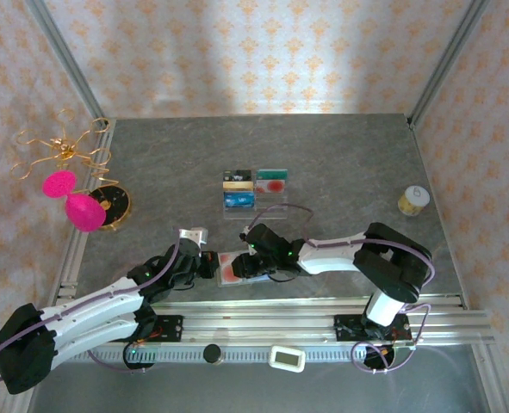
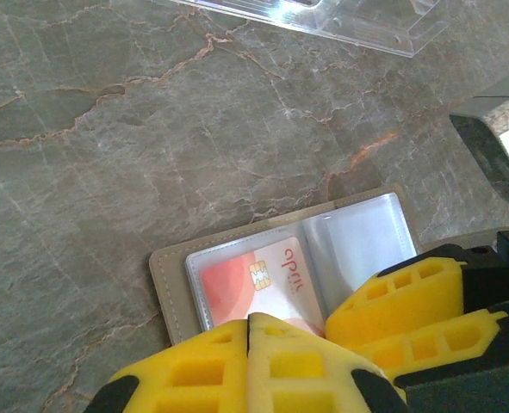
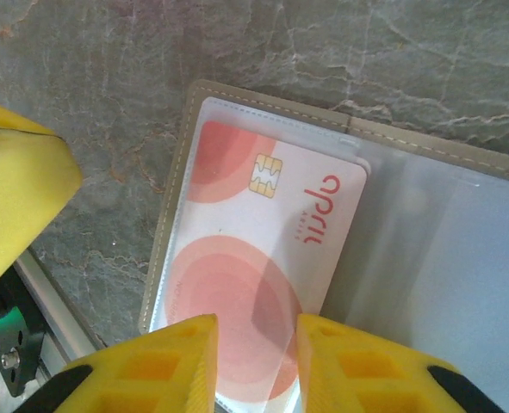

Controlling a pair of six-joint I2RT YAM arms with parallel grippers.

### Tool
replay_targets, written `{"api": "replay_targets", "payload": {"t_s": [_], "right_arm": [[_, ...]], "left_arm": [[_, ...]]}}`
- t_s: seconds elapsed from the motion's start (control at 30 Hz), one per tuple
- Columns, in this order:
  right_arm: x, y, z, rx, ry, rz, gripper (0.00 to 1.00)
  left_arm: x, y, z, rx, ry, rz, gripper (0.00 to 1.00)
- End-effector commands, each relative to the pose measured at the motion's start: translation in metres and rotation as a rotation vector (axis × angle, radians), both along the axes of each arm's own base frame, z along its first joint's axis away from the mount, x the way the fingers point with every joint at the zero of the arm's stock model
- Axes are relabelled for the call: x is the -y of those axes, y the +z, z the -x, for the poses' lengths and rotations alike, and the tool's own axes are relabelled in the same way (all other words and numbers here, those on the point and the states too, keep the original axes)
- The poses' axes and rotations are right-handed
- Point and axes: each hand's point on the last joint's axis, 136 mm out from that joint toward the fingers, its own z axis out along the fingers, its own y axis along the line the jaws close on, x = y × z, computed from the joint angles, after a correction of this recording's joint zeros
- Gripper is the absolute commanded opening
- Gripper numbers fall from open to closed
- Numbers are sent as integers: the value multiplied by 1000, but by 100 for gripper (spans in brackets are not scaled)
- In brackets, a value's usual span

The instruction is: Take the credit cards out of the card holder

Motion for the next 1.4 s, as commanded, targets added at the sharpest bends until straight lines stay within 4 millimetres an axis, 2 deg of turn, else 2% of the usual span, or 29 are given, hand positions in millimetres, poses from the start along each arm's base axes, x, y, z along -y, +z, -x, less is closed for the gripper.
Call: {"api": "replay_targets", "payload": {"t_s": [0.0, 0.13, 0.27, 0.47, 0.63, 0.87, 1.0, 1.1, 1.2, 1.37], "right_arm": [[2, -5, -5, 24, -19, 47, 28], [19, -10, -15, 87, -93, 154, 28], [33, -7, -23, 144, -151, 203, 28], [25, 9, -22, 180, -146, 170, 34], [24, 26, -24, 209, -141, 125, 32], [29, 22, -20, 79, -87, 22, 28], [29, 23, -20, 72, -78, 10, 28], [31, 22, -21, 69, -81, 8, 28], [33, 19, -21, 61, -80, 9, 28], [32, 17, -21, 50, -78, 0, 28]], "left_arm": [[0, 10, -4, 20, 15, -2, 3], [-1, 9, -4, 19, 19, -5, 3], [-2, 8, -4, 19, 19, -11, 3], [7, 18, -6, 36, -9, 21, 3], [28, 20, -6, 33, -69, 54, 3], [50, 3, -9, 5, -124, 49, 0], [56, 5, -15, 16, -132, 38, 0], [60, 5, -18, 15, -139, 31, 0], [60, -3, -17, -10, -143, 9, 0], [44, -19, -14, -45, -95, -49, 0]]}}
